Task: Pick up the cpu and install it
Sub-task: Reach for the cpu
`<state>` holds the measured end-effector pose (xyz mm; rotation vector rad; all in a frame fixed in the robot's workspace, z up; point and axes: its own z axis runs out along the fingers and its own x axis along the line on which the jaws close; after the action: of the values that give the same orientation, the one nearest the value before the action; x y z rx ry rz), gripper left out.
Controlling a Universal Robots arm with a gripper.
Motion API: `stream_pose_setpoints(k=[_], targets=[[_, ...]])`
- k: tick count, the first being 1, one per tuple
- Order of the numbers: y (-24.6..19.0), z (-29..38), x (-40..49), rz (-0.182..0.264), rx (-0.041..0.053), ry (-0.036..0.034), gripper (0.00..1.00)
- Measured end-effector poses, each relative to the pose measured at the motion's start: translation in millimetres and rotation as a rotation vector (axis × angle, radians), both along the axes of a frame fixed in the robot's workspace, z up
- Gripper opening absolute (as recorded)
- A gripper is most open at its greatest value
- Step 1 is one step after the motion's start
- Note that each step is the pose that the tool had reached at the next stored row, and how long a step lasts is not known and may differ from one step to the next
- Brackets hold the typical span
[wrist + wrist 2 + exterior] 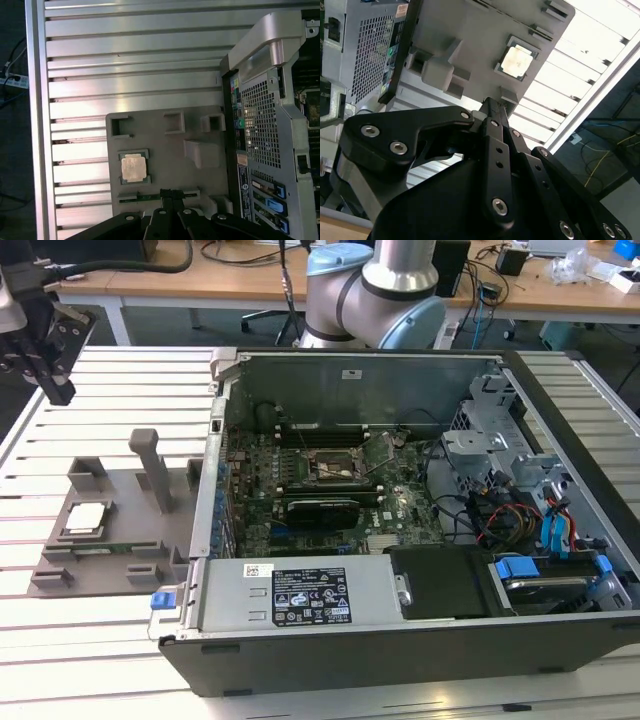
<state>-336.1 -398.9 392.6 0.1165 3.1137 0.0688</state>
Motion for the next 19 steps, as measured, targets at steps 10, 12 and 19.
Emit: stream_pose_setpoints(k=[10,12,19], targets=[[0.0,-0.1,-16.6,0.000,0.0000,0.0000,0.11],[0.0,-0.1,-19.9,0.000,0.0000,0.0000,0.11],[0.0,0.0,-36.9,0.000,0.0000,0.0000,0.11]])
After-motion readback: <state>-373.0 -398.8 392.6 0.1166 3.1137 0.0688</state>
